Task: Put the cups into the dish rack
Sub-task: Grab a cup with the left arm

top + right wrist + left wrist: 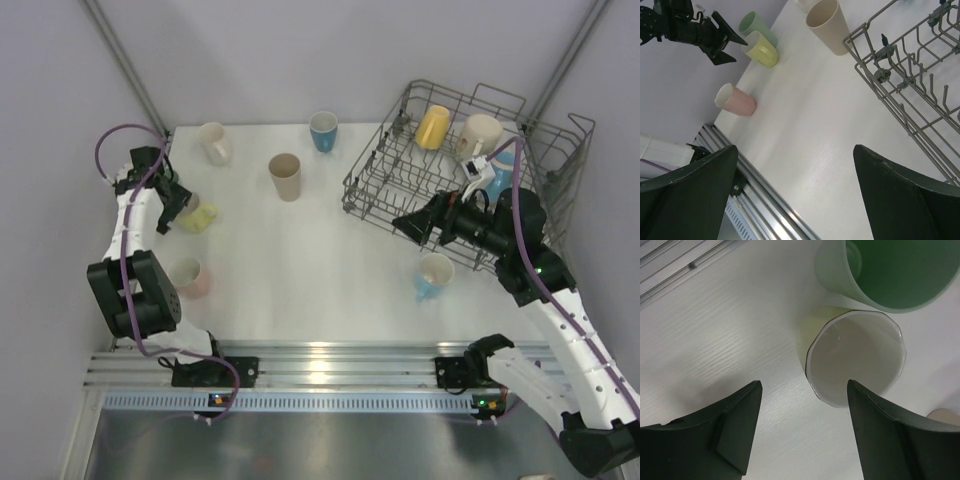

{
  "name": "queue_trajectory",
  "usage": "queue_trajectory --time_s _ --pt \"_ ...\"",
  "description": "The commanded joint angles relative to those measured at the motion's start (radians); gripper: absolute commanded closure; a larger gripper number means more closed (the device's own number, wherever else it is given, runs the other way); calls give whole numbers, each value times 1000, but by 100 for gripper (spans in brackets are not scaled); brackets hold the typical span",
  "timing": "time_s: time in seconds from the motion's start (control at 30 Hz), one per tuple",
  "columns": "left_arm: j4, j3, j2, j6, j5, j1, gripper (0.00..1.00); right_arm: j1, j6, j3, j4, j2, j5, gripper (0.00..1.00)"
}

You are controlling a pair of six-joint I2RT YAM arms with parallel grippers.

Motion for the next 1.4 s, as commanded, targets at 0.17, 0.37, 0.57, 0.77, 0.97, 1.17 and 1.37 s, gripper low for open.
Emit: queue_trajectory --time_s 0.17,0.37,0.57,0.77,0.97,1.17,1.37 --pt "130 -29 99 -9 84 17 35 15 -26 32 17 15 22 1" --pt "139 -69 65 0 81 17 57 17 -35 47 -4 21 19 1" --pt "134 -71 18 43 119 16 100 17 -26 61 -19 6 13 1" --pt "134 -40 -78 98 213 16 100 17 13 83 -9 7 -39 1" --pt "150 1 -167 129 528 16 100 17 22 110 26 30 -90 1" --pt "392 -28 -227 34 853 -107 100 18 121 93 181 89 -193 0" --pt "849 -94 -256 -182 1016 -331 100 101 189 81 393 214 -198 1"
